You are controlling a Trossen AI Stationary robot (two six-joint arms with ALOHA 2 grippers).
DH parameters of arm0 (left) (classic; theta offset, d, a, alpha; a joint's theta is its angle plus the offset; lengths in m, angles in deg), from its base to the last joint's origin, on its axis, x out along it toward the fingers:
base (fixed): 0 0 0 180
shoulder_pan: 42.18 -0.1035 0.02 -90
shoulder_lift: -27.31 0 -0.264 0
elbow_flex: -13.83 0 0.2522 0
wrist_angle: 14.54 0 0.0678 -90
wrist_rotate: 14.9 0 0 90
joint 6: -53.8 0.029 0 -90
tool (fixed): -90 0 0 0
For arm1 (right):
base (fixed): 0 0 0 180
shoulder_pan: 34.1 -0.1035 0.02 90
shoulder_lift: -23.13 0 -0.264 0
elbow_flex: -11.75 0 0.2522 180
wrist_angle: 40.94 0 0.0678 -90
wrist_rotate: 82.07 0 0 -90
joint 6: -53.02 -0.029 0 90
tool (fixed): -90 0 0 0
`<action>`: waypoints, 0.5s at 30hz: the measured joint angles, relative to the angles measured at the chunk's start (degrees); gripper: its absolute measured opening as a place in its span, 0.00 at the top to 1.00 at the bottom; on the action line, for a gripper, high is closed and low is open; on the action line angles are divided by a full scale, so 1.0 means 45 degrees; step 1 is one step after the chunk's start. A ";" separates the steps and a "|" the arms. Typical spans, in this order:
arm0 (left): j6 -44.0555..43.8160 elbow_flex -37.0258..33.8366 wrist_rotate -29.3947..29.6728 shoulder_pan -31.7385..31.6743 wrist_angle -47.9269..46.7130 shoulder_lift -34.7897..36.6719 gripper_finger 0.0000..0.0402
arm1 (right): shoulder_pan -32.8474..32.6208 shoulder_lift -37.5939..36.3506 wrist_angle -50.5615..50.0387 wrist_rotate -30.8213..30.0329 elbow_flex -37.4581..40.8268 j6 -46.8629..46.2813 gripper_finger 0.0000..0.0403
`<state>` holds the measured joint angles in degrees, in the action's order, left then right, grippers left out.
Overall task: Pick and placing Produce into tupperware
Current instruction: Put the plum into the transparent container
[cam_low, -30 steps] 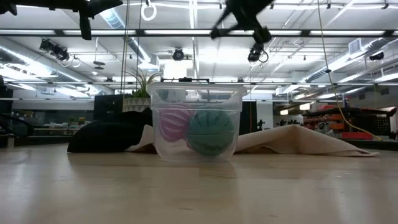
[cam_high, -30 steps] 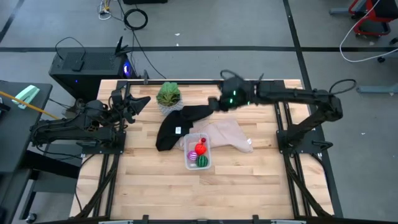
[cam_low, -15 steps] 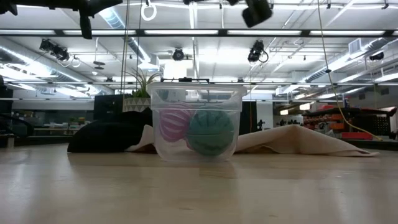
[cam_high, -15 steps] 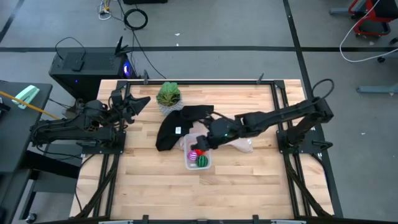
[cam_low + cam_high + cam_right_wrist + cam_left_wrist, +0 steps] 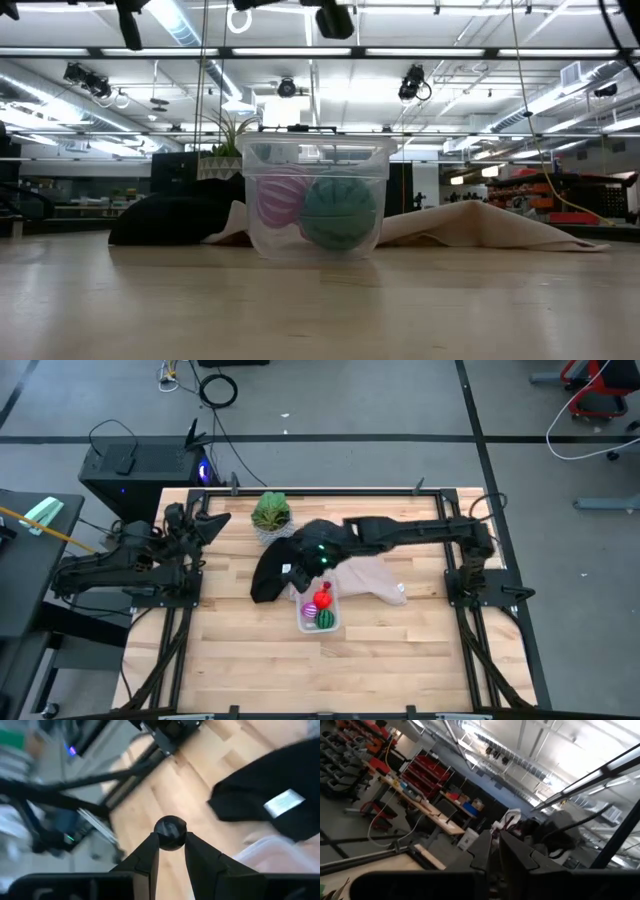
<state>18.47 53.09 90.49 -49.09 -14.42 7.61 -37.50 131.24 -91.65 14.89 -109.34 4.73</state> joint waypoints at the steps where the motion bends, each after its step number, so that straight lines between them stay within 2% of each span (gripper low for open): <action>1: 0.0000 0.0000 -0.0002 0.0000 0.0016 0.0141 0.89 | 0.0124 0.0290 -0.0661 0.0116 -0.0624 0.0624 0.78; 3: 0.0014 0.0000 -0.0001 0.0000 -0.0019 0.0377 0.89 | 0.0364 0.0904 -0.1864 0.0330 -0.1806 0.1620 0.78; 8: 0.0144 0.0015 -0.0004 0.0000 -0.0207 0.0833 0.90 | 0.0842 0.2089 -0.3180 0.1281 -0.3962 0.3240 0.78; 15: 0.0340 0.0005 -0.0004 0.0000 -0.0528 0.1000 0.89 | 0.1011 0.2953 -0.4406 0.1817 -0.5002 0.5473 0.78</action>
<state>20.00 53.11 90.47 -49.09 -16.79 12.11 -32.95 144.53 -111.48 23.07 -131.85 29.35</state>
